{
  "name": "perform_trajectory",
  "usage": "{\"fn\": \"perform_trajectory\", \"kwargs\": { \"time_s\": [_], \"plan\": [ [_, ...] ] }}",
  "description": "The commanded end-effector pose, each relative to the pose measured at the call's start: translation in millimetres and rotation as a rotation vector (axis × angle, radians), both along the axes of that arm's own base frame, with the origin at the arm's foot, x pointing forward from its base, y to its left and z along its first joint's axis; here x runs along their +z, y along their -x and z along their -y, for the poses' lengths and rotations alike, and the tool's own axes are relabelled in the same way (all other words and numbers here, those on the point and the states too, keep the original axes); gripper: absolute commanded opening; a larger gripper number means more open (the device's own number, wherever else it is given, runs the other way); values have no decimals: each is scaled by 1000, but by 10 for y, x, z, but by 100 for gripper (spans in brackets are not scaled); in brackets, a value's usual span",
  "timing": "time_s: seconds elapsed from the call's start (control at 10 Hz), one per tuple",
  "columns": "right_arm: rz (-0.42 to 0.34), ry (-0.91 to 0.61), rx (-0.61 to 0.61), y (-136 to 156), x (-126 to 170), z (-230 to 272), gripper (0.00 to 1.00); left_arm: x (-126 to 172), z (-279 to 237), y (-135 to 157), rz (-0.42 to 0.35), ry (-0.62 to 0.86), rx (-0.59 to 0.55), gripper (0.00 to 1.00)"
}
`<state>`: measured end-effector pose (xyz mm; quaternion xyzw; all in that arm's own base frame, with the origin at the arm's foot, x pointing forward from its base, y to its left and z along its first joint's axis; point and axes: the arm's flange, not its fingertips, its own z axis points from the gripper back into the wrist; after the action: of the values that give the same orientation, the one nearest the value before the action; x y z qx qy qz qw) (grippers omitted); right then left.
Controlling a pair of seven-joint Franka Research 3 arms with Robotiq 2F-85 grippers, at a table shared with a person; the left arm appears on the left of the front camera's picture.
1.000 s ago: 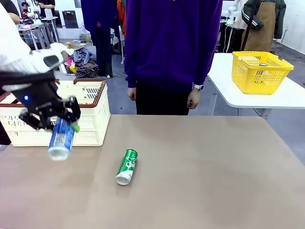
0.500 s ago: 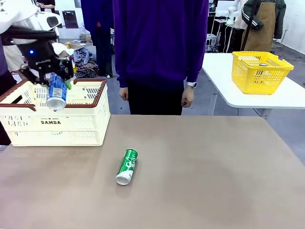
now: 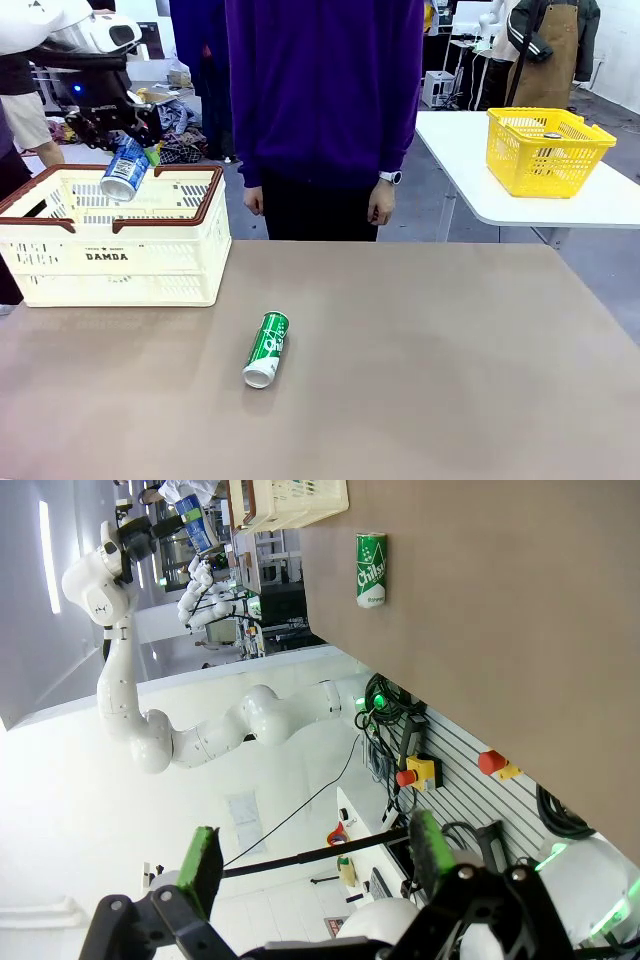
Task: Place the drinks into the Shopping basket.
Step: Pick up one drink and place it into the Shopping basket.
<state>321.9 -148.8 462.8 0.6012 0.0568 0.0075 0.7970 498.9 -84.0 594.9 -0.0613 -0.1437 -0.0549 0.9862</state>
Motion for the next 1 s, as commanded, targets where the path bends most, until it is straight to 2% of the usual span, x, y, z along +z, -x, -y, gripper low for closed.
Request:
{"fn": "perform_trajectory", "kwargs": {
  "time_s": [0.0,0.2,0.3,0.5,0.8,0.9],
  "plan": [
    [-14,2,2,19,43,3,100,10,0,56,13,-32,29,0],
    [-14,2,2,19,43,3,100,-11,5,3,-2,-7,3,0],
    [-14,2,2,19,43,3,100,-160,-14,-174,98,-25,78,0],
    [-14,2,2,19,43,3,100,-374,-67,-434,128,-41,23,0],
    [-14,2,2,19,43,3,100,-735,-208,-718,131,-47,3,0],
    [-14,2,2,19,43,3,100,-881,-262,-824,134,-55,33,0]
  ]
}}
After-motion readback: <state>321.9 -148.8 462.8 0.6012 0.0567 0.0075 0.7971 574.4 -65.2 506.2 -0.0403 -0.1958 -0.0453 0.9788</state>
